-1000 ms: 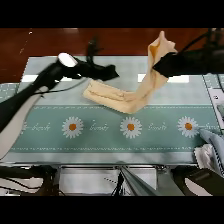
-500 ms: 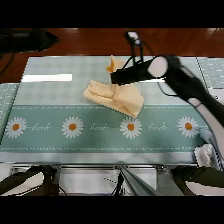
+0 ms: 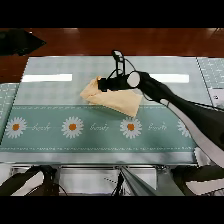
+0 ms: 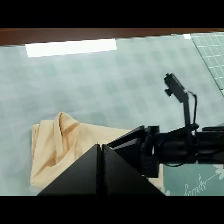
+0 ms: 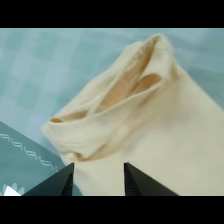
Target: Fold the shirts.
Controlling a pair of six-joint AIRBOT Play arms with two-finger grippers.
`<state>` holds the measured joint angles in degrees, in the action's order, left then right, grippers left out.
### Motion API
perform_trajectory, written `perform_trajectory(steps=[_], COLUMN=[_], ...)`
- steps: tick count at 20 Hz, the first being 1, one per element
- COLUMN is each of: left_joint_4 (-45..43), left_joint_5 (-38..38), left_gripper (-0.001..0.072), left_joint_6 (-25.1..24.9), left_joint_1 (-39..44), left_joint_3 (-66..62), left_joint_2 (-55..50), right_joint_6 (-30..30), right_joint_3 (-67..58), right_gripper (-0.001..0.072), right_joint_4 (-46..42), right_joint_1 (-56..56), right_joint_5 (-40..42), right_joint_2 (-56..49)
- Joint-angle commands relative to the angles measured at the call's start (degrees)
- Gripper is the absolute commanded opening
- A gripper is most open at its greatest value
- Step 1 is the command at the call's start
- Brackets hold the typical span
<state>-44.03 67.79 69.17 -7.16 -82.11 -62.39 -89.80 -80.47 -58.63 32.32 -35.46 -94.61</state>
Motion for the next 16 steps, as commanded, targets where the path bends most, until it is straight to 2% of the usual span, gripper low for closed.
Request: perform_trajectory(steps=[1, 4, 5, 7, 8, 9, 11, 13, 16], left_joint_4=[-1.9, -2.1, -2.1, -2.3, -2.9, -3.7, -4.5, -4.5, -4.5], left_joint_5=[0.9, 1.2, 1.9, 3.8, 4.6, 5.2, 5.4, 5.9, 7.4], left_gripper=[0.0025, 0.0025, 0.0025, 0.0025, 0.0025, 0.0025, 0.0025, 0.0025, 0.0025], left_joint_6=[-0.1, -0.1, -0.1, -0.1, -0.1, -0.1, -0.1, -0.1, -0.1], left_joint_1=[-0.3, -0.7, -0.8, -0.7, -0.7, -0.7, -0.7, -0.7, -0.7], left_joint_3=[0.0, 0.0, 0.0, 0.0, 0.0, 0.1, 0.5, 1.7, 3.6], left_joint_2=[0.4, 0.4, 0.4, 0.4, 0.4, 0.4, 0.4, 0.4, 0.4], right_joint_6=[0.4, 0.3, 0.5, 1.1, 1.1, 2.4, 9.0, 13.8, 15.4], right_joint_3=[0.0, 0.4, 2.2, 10.4, 15.6, 20.7, 28.1, 33.0, 35.5], right_gripper=[0.041, 0.0411, 0.042, 0.0456, 0.0556, 0.0602, 0.0603, 0.0603, 0.0603], right_joint_4=[-16.5, -39.5, -39.9, -28.3, -19.4, -8.9, 8.8, 22.2, 30.3], right_joint_1=[-6.6, -15.6, -19.6, -28.1, -31.8, -34.6, -36.9, -35.9, -30.2], right_joint_5=[-17.9, -39.1, -43.2, -43.6, -41.0, -37.1, -29.7, -19.9, -7.4], right_joint_2=[6.0, 10.8, 11.6, 13.5, 14.1, 14.5, 14.4, 14.4, 14.4])
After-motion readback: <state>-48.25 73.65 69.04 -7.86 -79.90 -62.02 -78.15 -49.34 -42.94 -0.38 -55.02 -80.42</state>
